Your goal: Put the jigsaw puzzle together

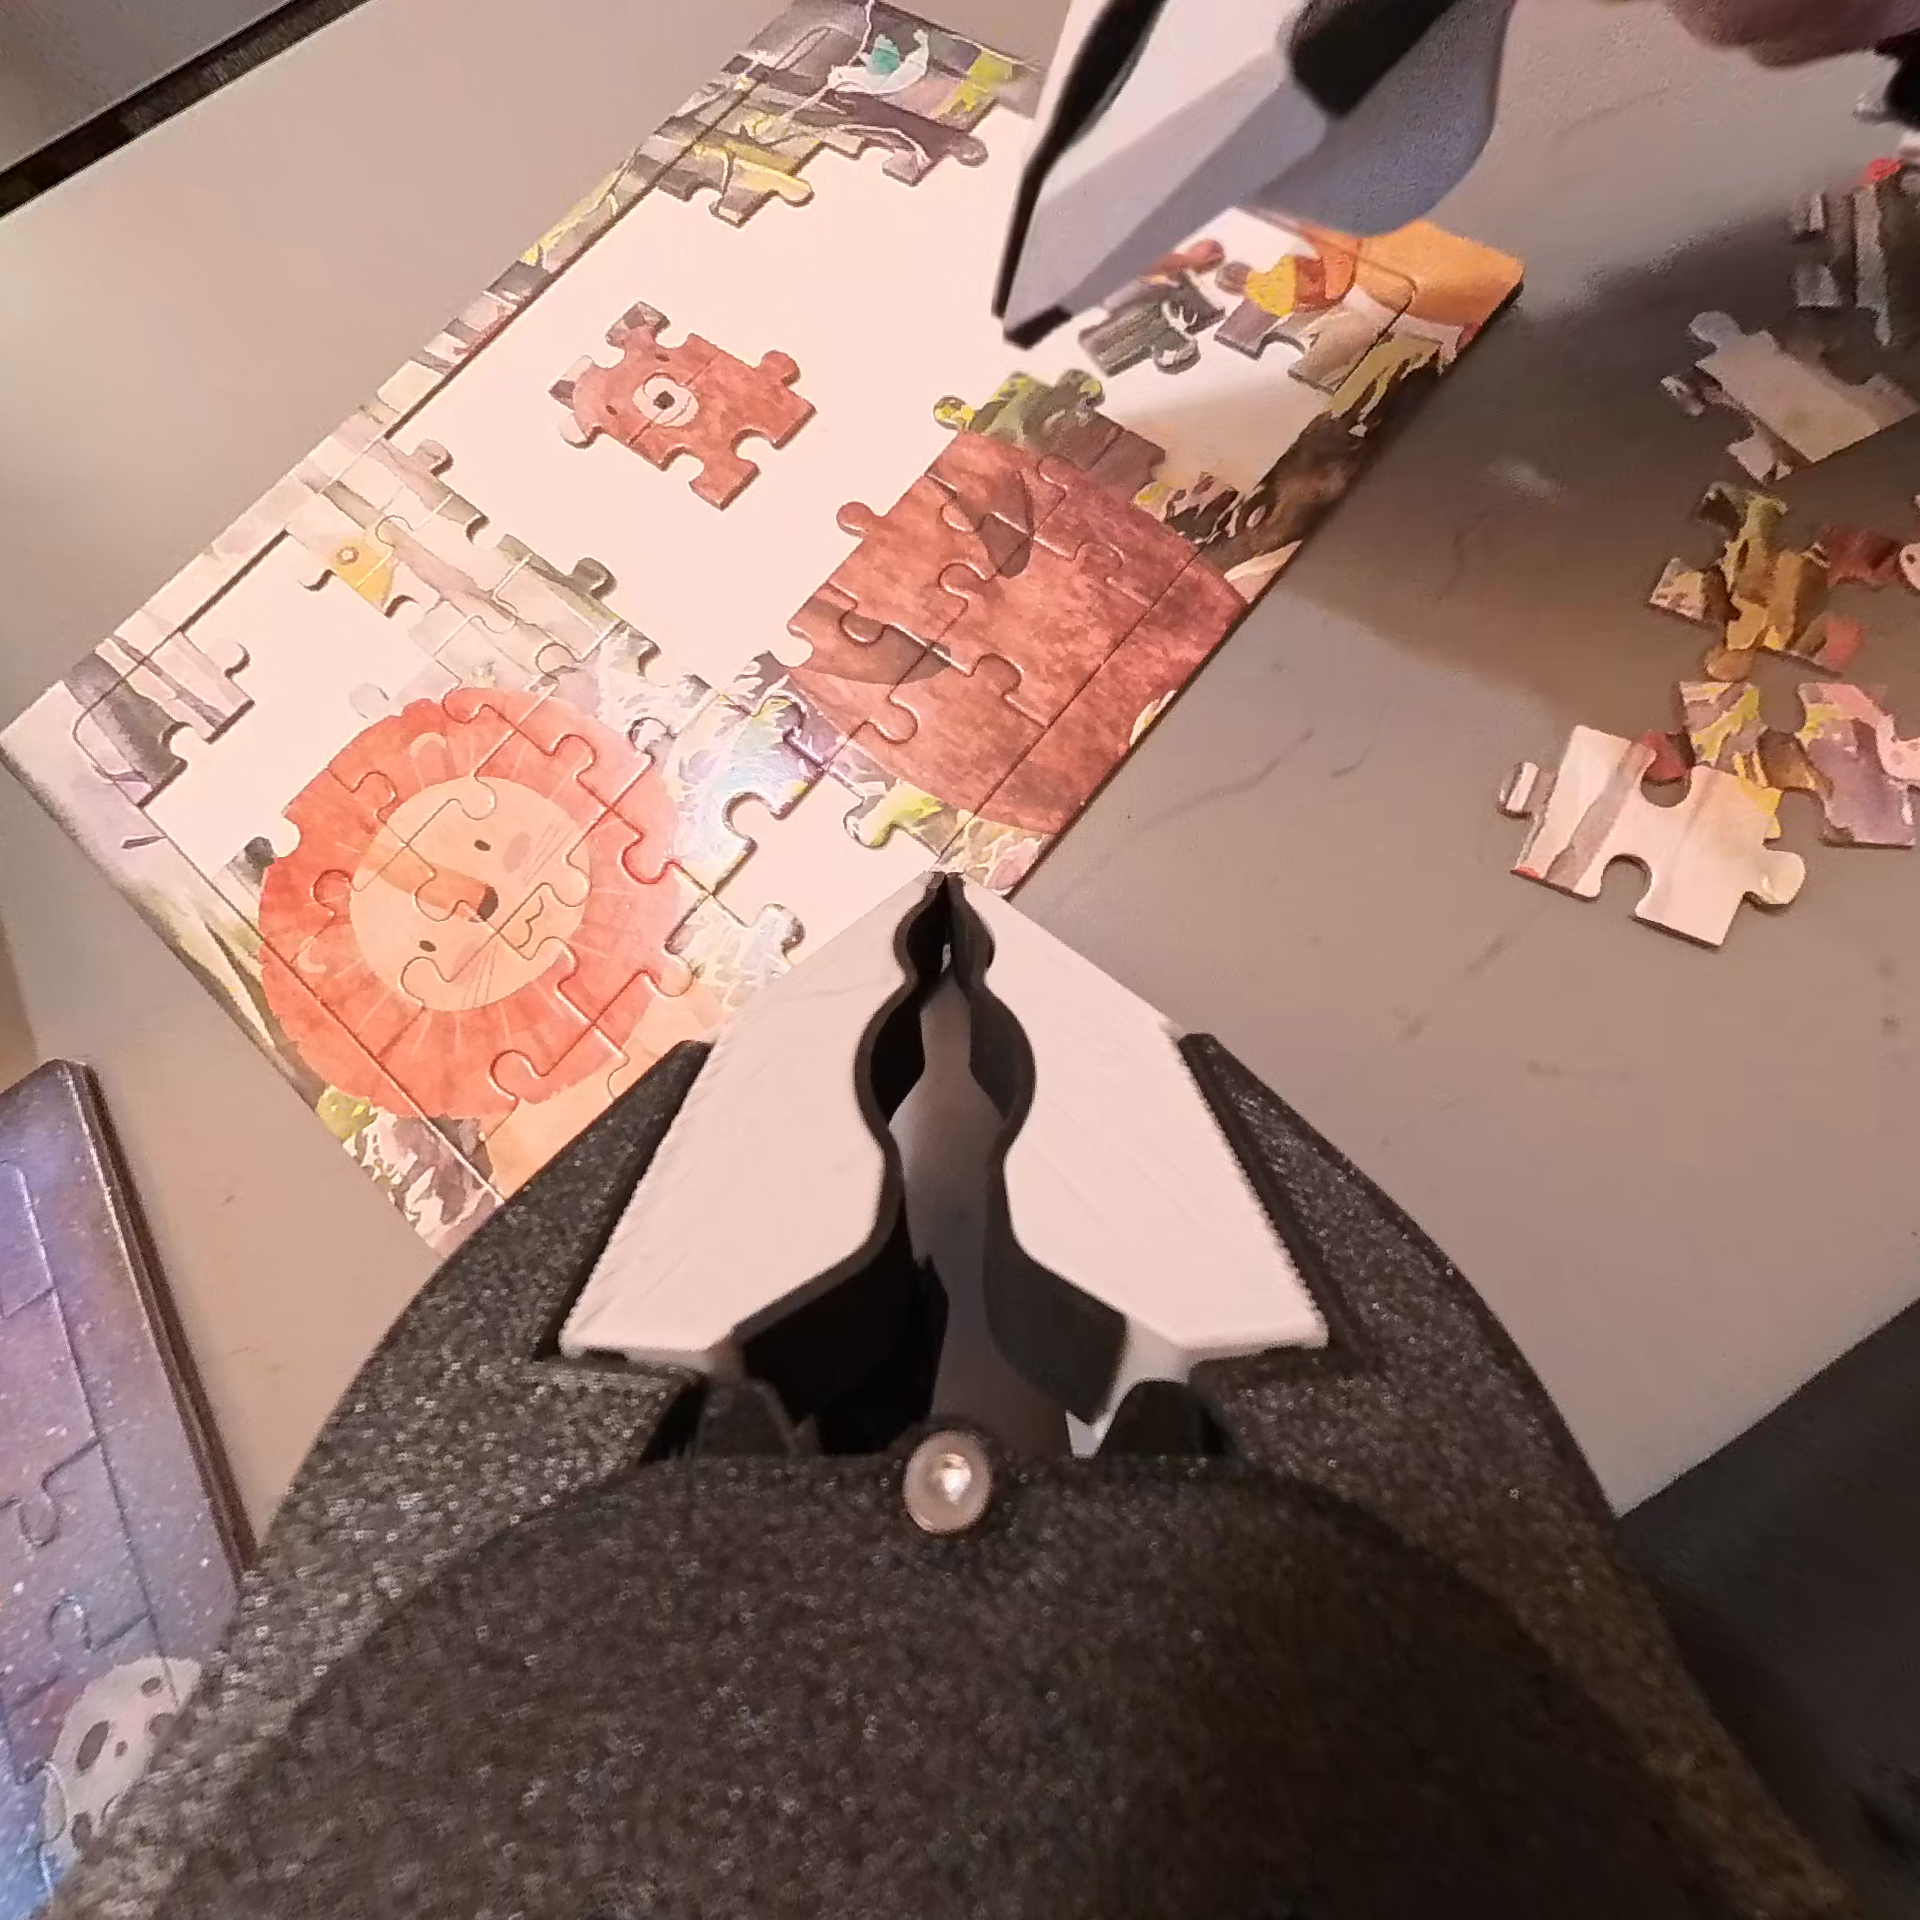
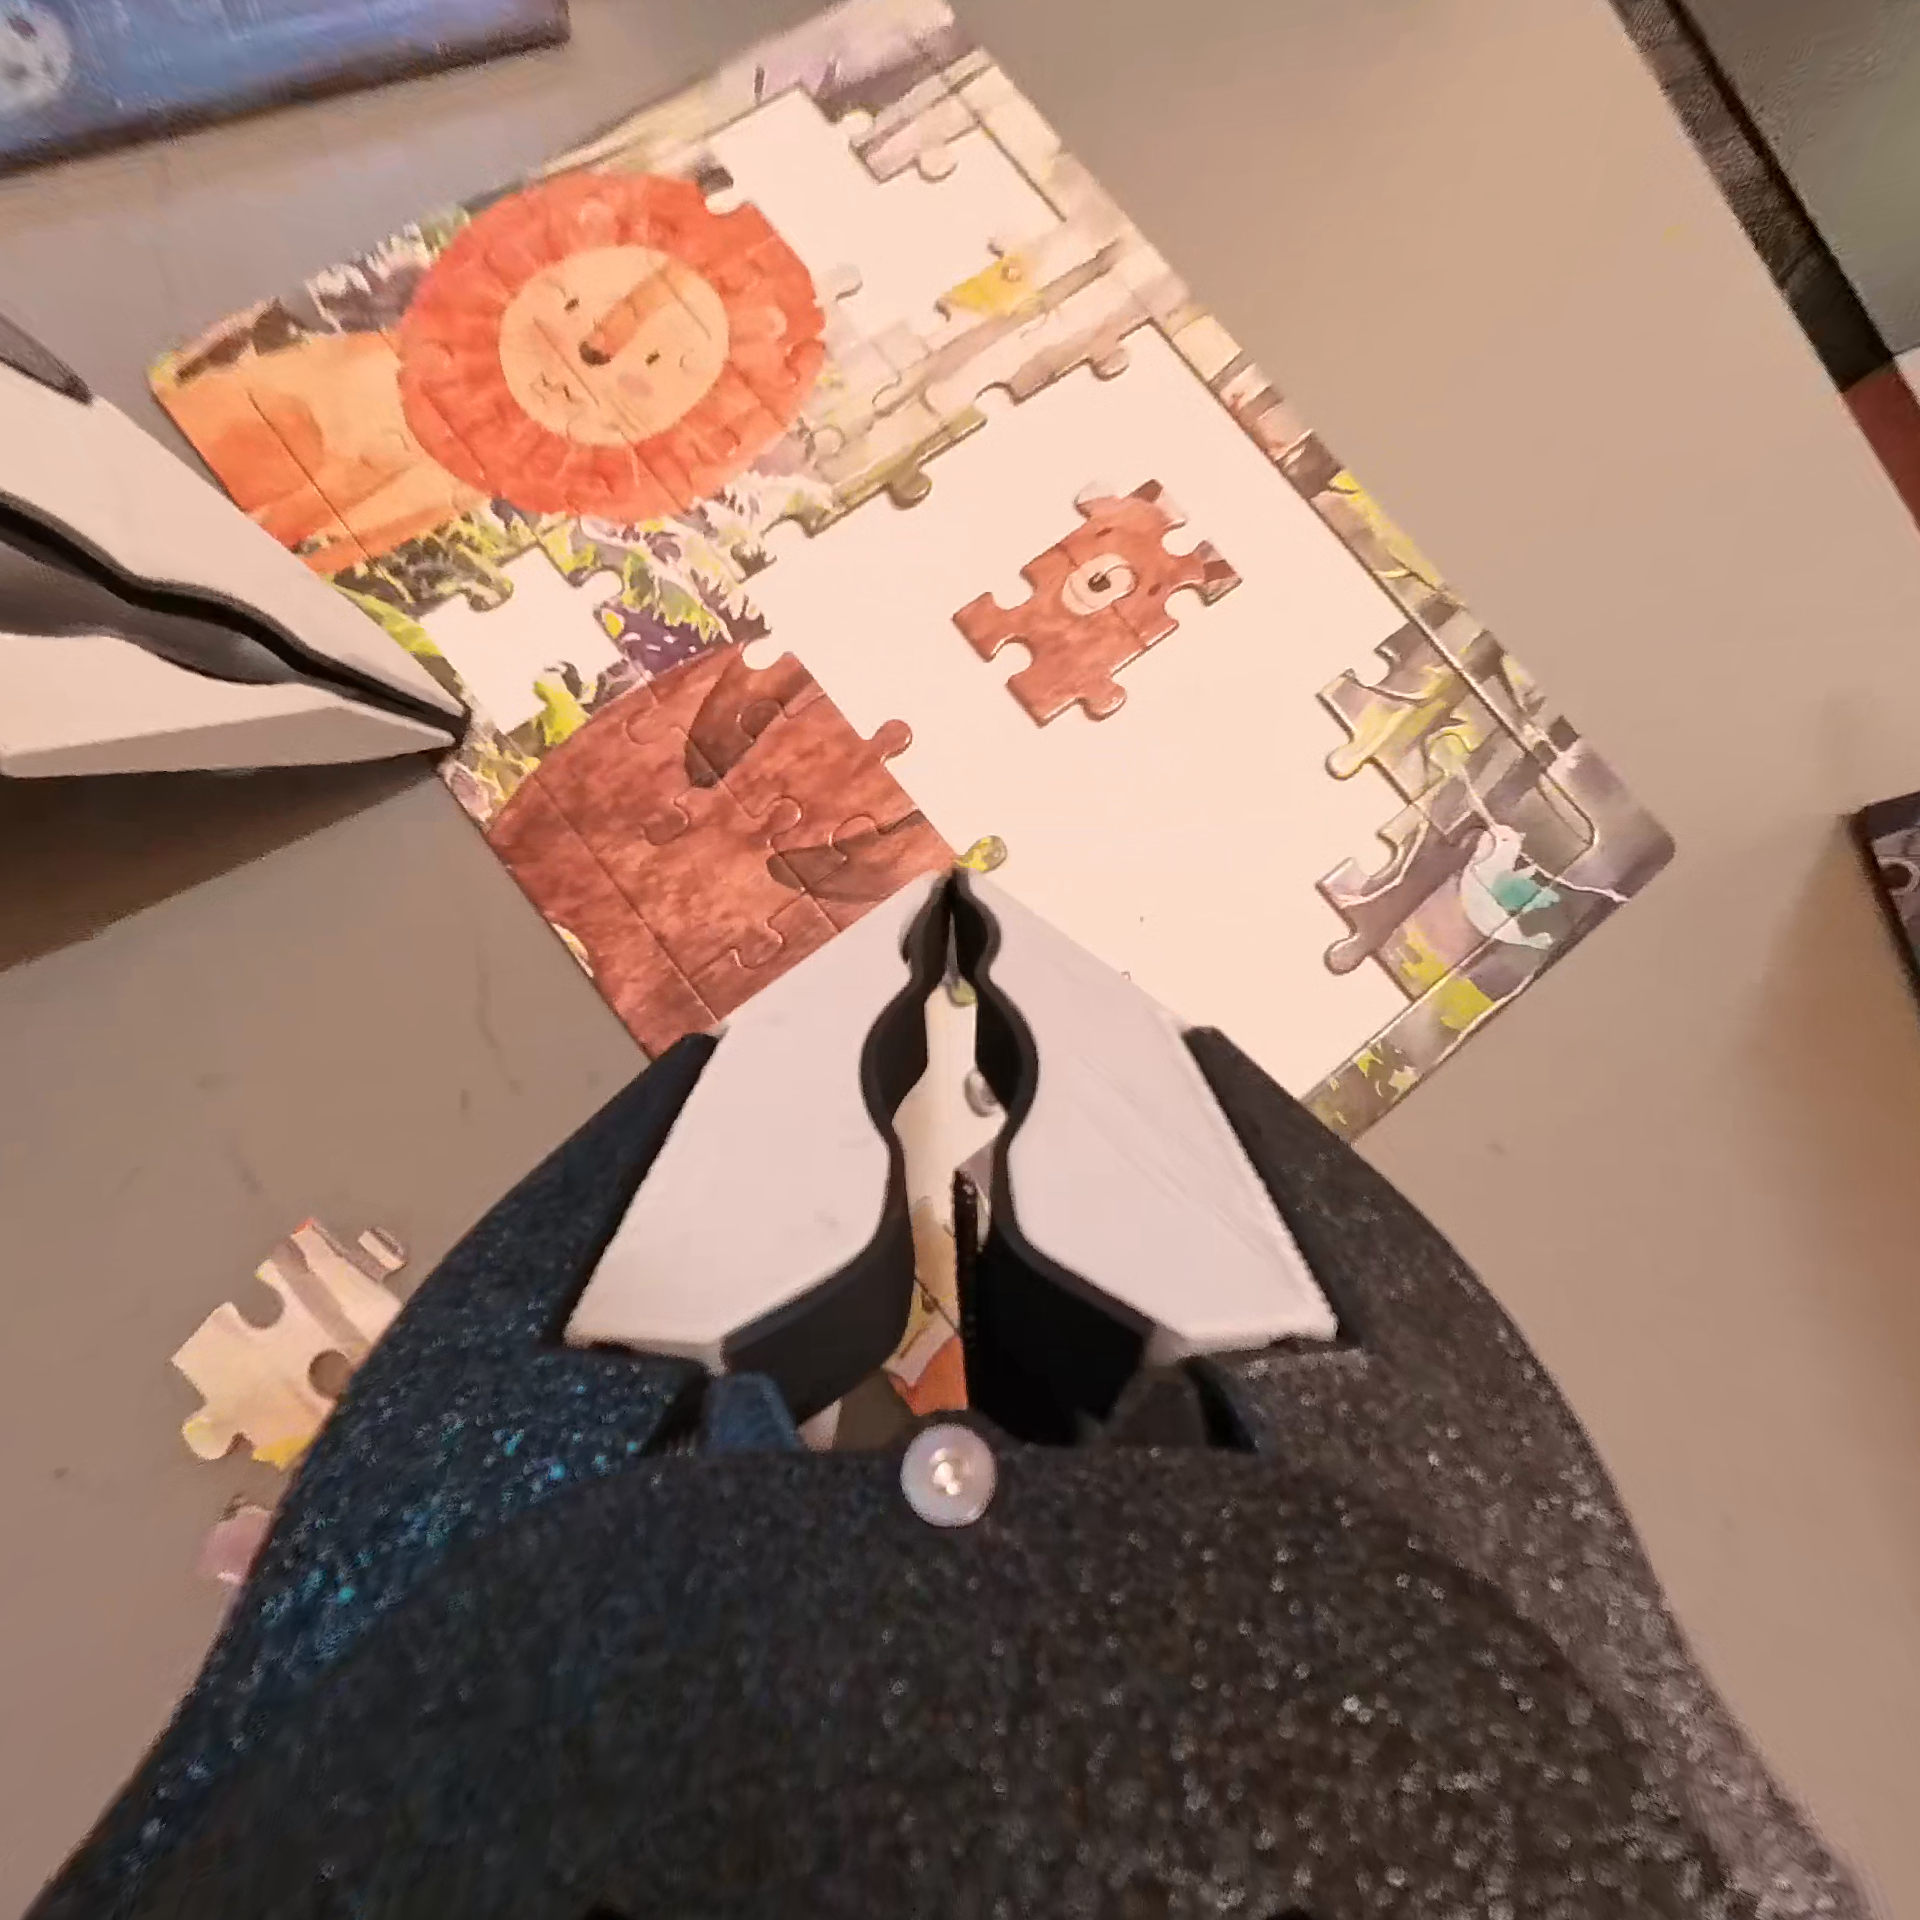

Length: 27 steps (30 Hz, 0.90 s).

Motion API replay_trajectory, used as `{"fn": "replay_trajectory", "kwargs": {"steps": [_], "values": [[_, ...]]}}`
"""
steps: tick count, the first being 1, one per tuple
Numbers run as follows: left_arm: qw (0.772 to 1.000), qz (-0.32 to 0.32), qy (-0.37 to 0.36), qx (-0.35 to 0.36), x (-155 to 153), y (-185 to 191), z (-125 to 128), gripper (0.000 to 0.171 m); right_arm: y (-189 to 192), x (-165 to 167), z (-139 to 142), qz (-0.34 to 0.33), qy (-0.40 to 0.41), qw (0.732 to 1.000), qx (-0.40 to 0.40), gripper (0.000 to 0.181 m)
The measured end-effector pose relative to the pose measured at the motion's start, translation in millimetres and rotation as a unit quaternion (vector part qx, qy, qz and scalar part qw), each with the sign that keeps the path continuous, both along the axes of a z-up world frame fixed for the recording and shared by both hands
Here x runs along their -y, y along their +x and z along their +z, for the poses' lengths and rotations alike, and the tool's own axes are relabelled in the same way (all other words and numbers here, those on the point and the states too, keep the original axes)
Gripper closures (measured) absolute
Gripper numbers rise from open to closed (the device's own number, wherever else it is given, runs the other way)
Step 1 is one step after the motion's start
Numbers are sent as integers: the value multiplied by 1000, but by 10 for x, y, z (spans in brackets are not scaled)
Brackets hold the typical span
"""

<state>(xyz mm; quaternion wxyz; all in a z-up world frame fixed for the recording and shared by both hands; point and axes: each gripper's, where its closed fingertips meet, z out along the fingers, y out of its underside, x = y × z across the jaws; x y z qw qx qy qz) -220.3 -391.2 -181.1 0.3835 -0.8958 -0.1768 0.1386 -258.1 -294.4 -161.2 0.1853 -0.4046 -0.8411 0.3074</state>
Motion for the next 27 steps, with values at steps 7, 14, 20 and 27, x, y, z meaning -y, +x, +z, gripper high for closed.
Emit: {"fn": "replay_trajectory", "kwargs": {"steps": [7,14,20,27], "values": [[1000,-1,-2,-7,8,6,3,171,123,35,-206,-1,10,999,34,181],[999,25,40,-12,48,-83,133,171,-18,-253,636,-83,-72,987,-121,181],[995,74,69,-14,160,-254,220,171,27,-496,908,-109,-123,971,-177,178],[995,78,57,-33,159,-300,217,171,-6,-487,569,-117,-156,977,-87,168]]}}
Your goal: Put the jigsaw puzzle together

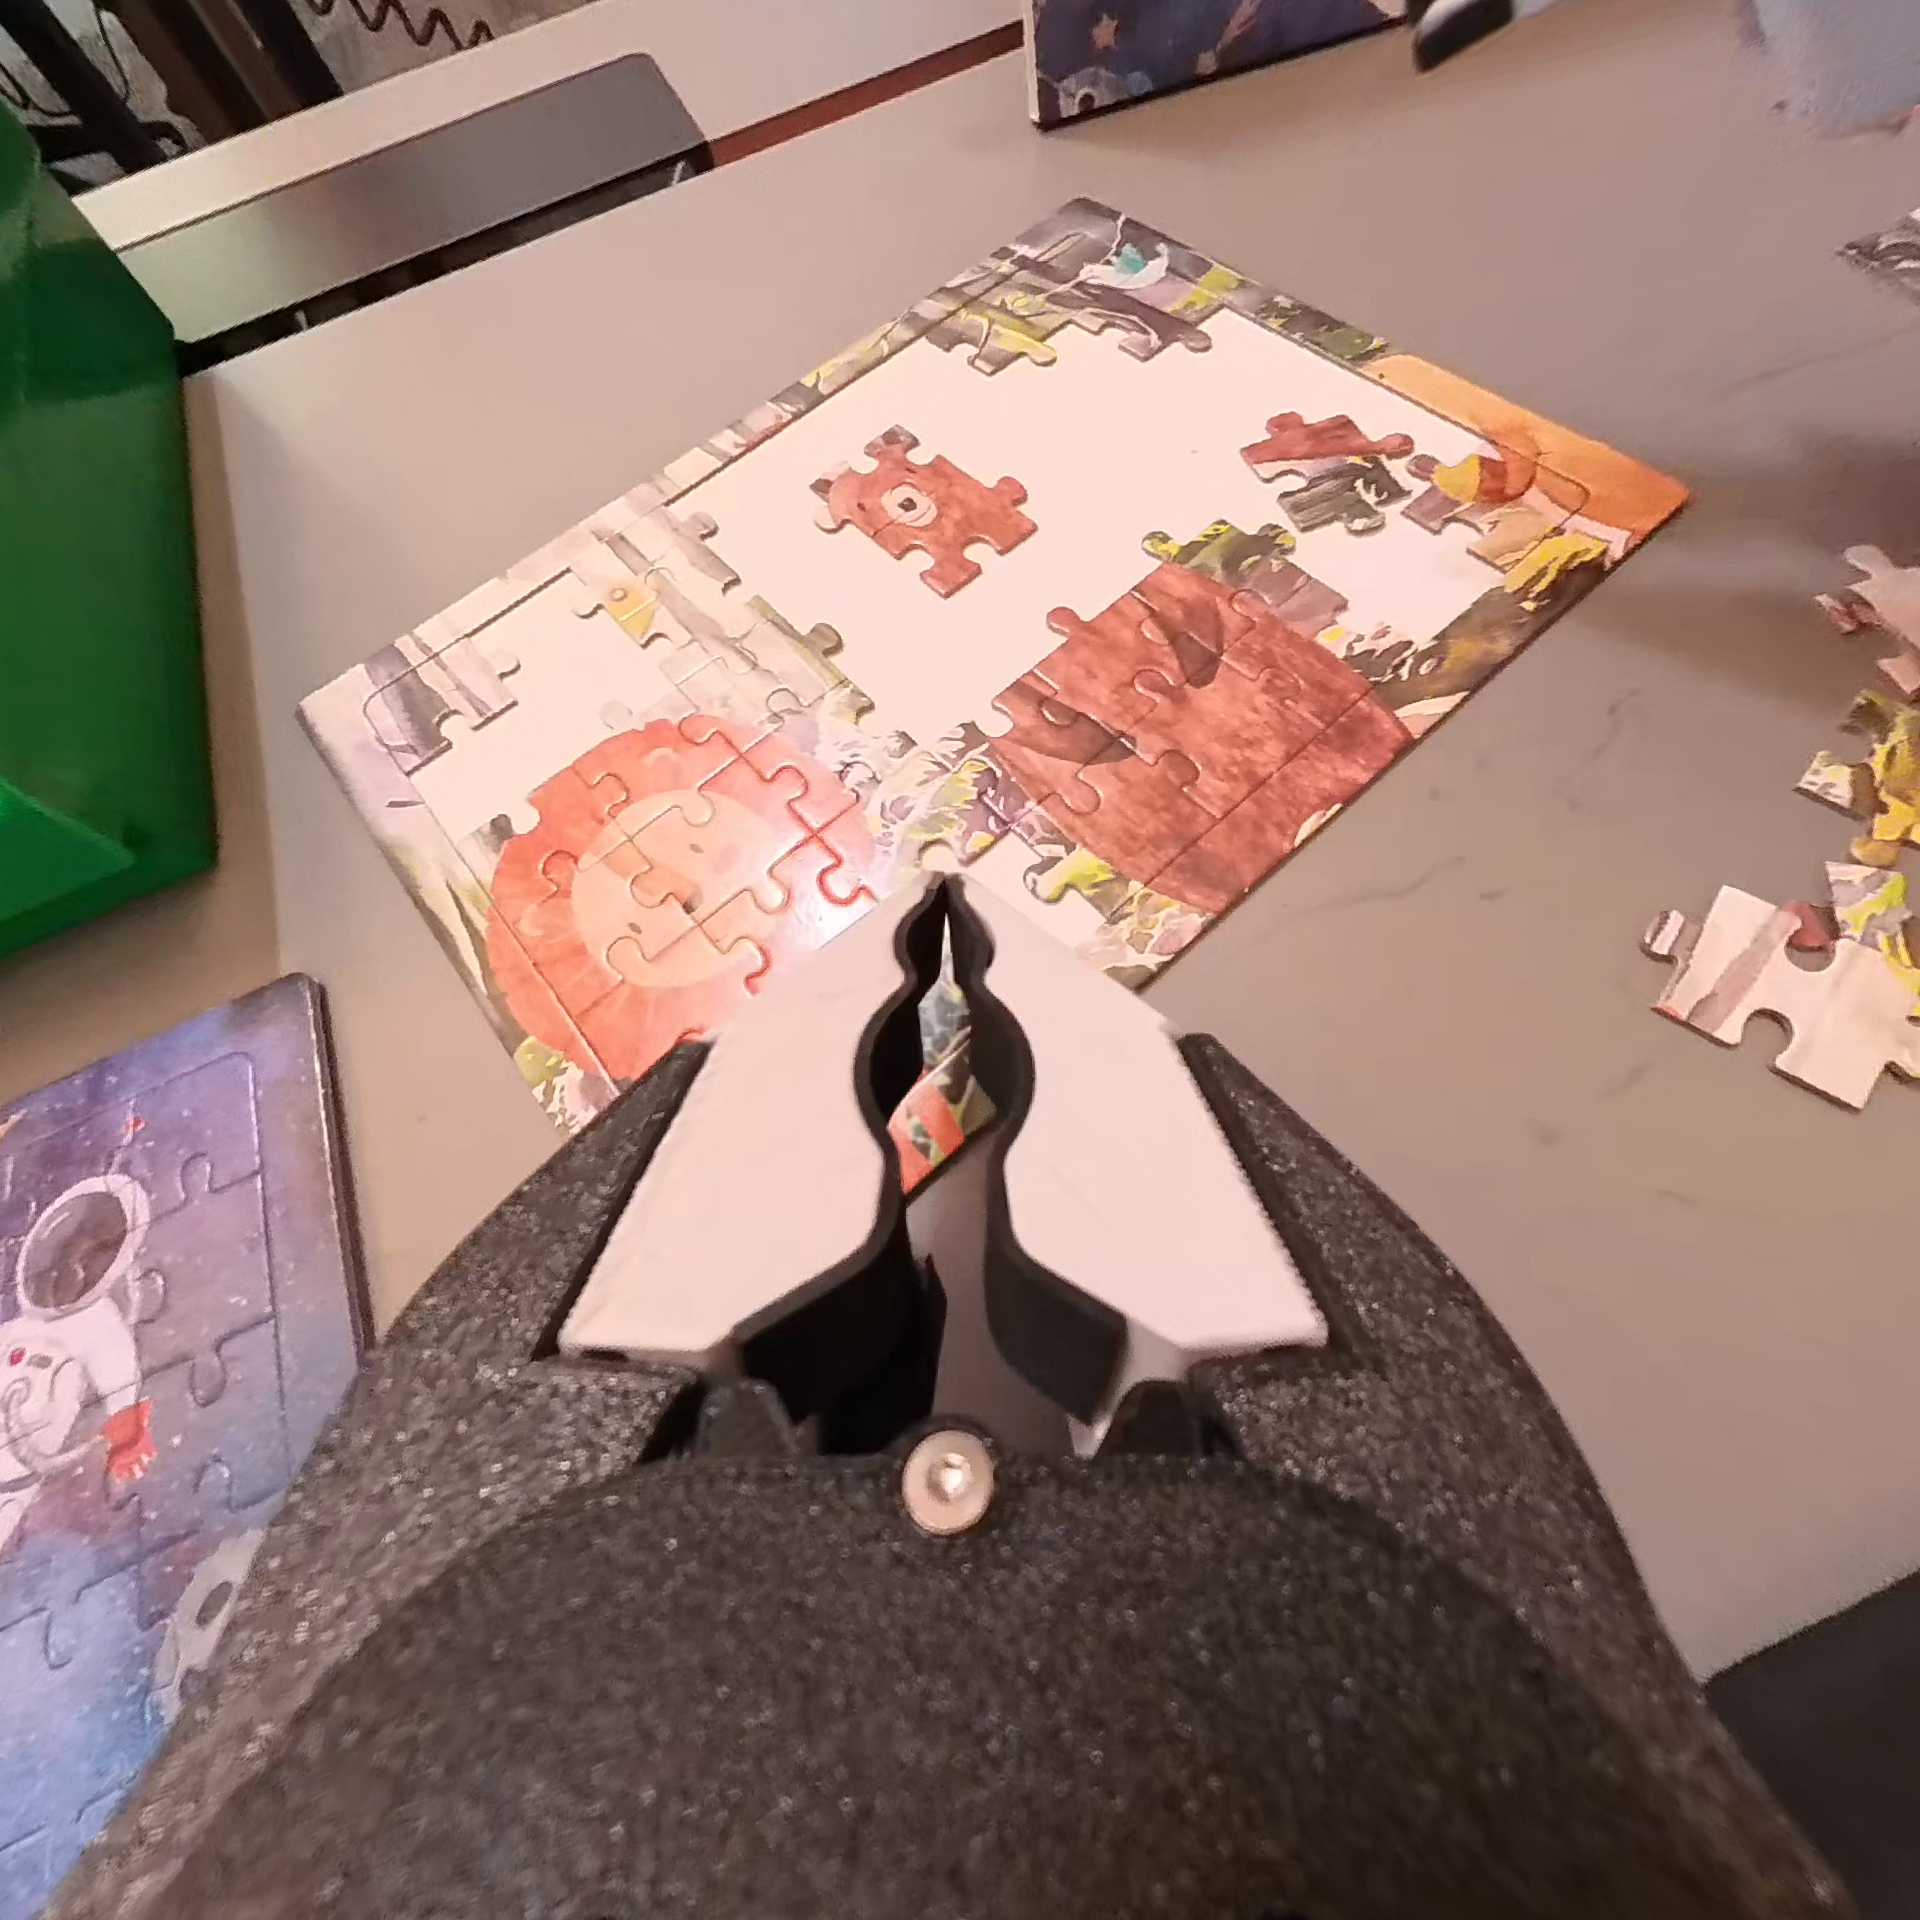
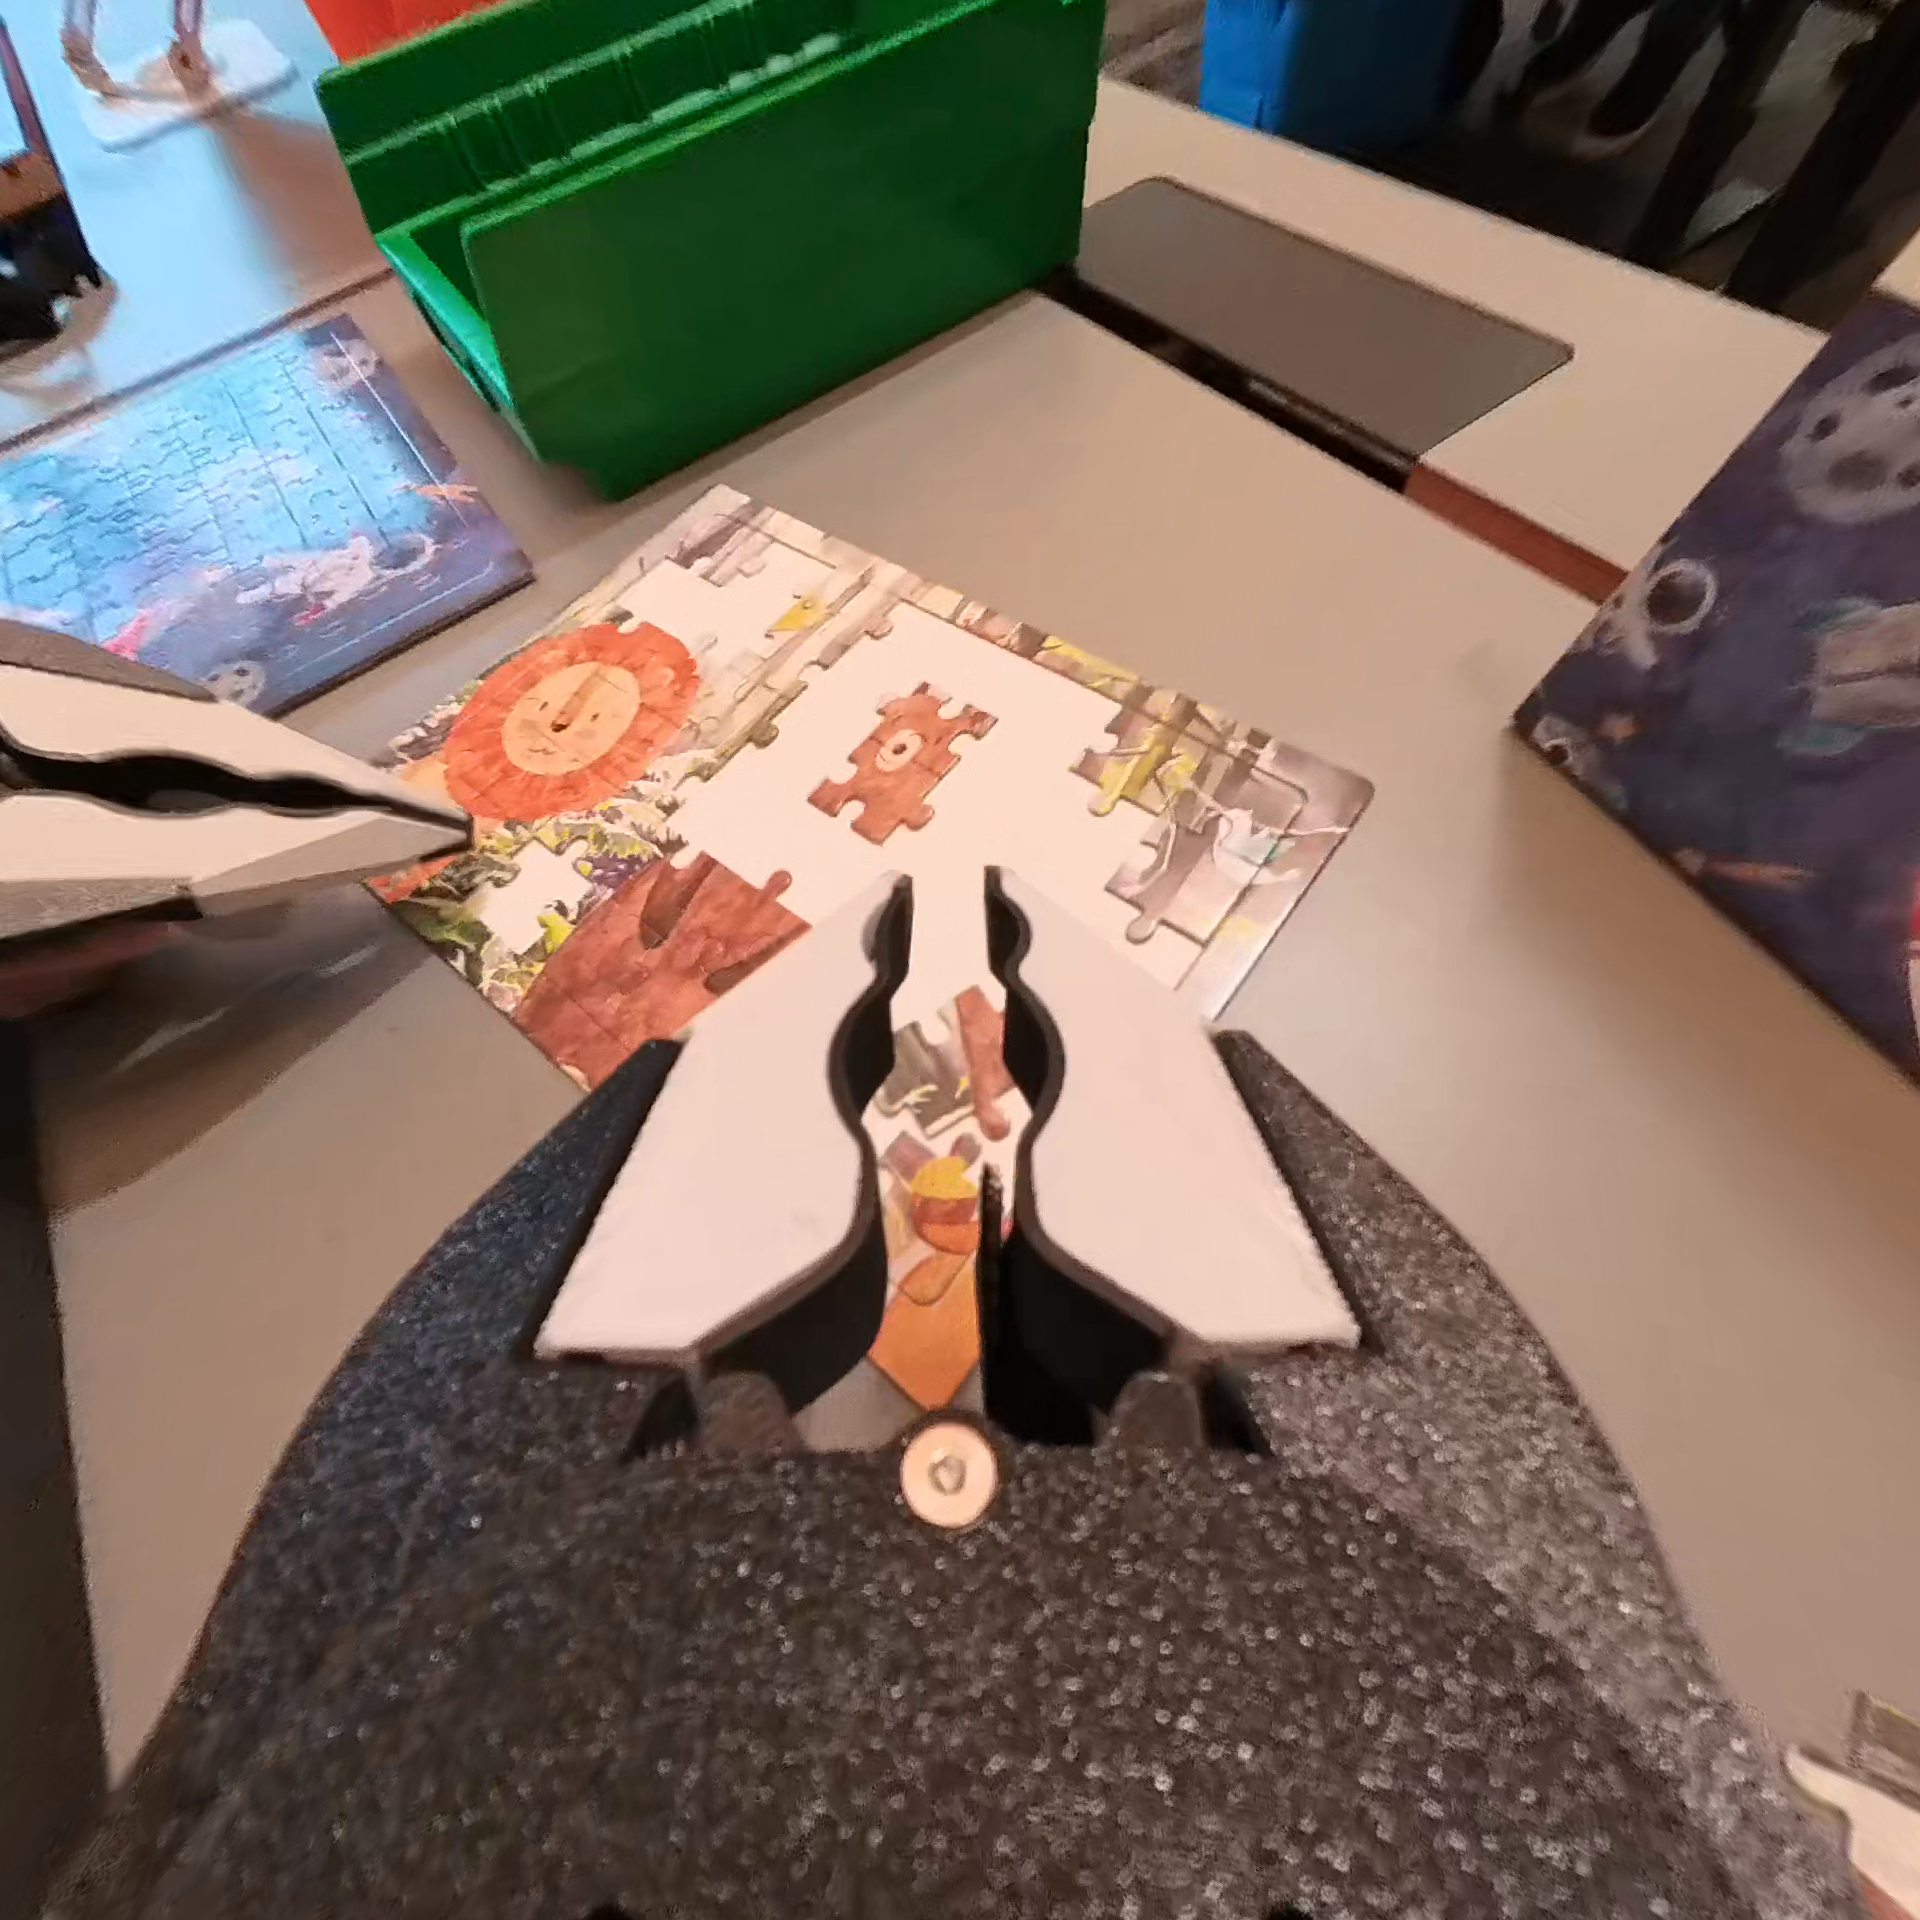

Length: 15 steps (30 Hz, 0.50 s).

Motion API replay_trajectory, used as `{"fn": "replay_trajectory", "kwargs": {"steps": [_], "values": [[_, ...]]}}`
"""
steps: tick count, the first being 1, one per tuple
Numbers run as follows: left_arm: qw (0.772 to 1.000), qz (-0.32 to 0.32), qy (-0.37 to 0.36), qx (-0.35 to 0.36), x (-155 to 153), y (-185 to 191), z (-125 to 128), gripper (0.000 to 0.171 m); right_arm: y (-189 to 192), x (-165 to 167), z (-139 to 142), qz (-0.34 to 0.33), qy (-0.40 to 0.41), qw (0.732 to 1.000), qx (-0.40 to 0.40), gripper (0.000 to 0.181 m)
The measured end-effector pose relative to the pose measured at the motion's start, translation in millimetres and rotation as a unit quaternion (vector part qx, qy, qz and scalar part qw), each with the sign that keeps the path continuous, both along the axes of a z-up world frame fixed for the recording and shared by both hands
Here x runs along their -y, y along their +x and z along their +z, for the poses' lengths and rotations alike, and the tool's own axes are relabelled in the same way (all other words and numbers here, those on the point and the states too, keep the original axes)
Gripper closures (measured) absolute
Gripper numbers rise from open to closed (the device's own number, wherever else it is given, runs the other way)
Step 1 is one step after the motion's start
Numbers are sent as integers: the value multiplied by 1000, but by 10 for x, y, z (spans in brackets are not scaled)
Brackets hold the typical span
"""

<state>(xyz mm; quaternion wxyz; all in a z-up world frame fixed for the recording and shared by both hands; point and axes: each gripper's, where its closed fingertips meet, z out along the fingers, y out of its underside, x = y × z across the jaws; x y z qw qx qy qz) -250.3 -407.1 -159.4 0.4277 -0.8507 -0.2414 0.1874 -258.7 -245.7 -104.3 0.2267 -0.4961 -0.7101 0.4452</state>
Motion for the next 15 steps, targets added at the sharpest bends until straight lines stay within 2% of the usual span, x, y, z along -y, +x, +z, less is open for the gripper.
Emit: {"fn": "replay_trajectory", "kwargs": {"steps": [3,6,8,10,12,15], "values": [[1000,-2,2,-10,-5,6,27,171,48,-63,-159,0,44,999,29,168],[1000,-2,3,-17,-9,12,43,171,114,-296,-439,-18,106,990,87,168],[1000,-3,3,-21,-11,21,54,171,130,-405,-491,-32,108,989,100,167],[1000,-8,3,-23,-19,39,55,171,147,-346,-481,-19,71,992,105,161],[1000,-11,1,-27,-26,54,58,171,230,-213,-582,17,52,989,141,144],[999,-17,-6,-30,-37,73,44,171,240,-115,-686,52,119,983,128,140]]}}
